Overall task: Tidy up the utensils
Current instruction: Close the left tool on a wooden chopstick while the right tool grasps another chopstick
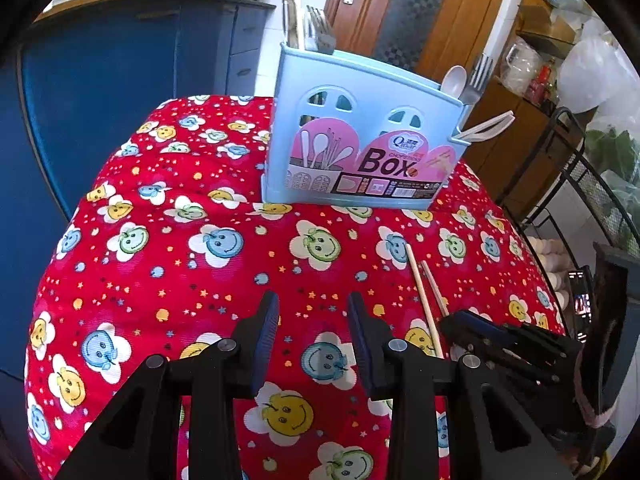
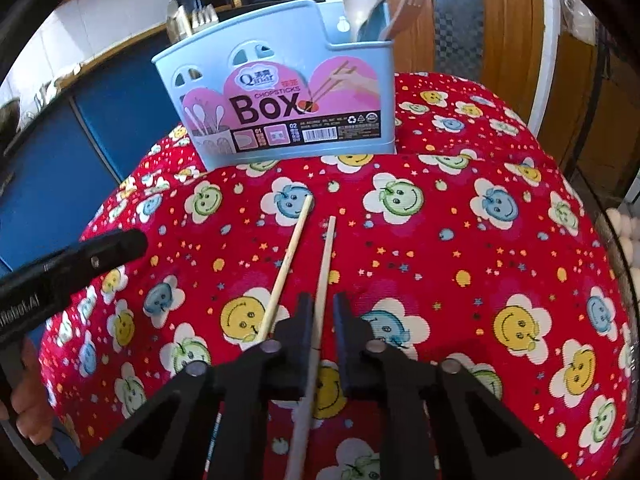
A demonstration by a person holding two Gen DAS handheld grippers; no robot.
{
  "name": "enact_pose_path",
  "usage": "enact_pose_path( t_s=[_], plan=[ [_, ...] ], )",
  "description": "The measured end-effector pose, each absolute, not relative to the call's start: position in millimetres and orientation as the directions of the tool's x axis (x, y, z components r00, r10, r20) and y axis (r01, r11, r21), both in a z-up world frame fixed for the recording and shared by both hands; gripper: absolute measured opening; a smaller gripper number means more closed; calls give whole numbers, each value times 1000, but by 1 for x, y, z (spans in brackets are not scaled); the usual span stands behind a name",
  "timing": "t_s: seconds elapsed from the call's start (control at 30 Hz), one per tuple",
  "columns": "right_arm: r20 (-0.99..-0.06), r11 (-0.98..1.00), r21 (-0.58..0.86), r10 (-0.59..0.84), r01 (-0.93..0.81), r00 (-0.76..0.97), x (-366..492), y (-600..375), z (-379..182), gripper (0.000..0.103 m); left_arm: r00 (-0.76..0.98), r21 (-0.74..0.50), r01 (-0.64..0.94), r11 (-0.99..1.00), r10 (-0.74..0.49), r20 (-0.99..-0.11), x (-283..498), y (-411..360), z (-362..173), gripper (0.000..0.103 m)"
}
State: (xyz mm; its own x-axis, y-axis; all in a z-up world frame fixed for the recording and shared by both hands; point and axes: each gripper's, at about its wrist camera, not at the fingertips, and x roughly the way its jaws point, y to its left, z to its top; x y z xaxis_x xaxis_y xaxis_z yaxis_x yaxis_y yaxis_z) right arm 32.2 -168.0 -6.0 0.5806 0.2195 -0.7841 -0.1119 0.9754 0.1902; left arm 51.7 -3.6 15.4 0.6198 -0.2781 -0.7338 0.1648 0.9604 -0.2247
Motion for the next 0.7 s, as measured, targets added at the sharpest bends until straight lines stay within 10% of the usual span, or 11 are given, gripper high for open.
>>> enact_pose_path(
  t_s=[0.7],
  plan=[
    [-697,926,372,324,-64,640,17,-236,10,7,558,-212,226,951,-304,-772,52,-63,10,36]
  ],
)
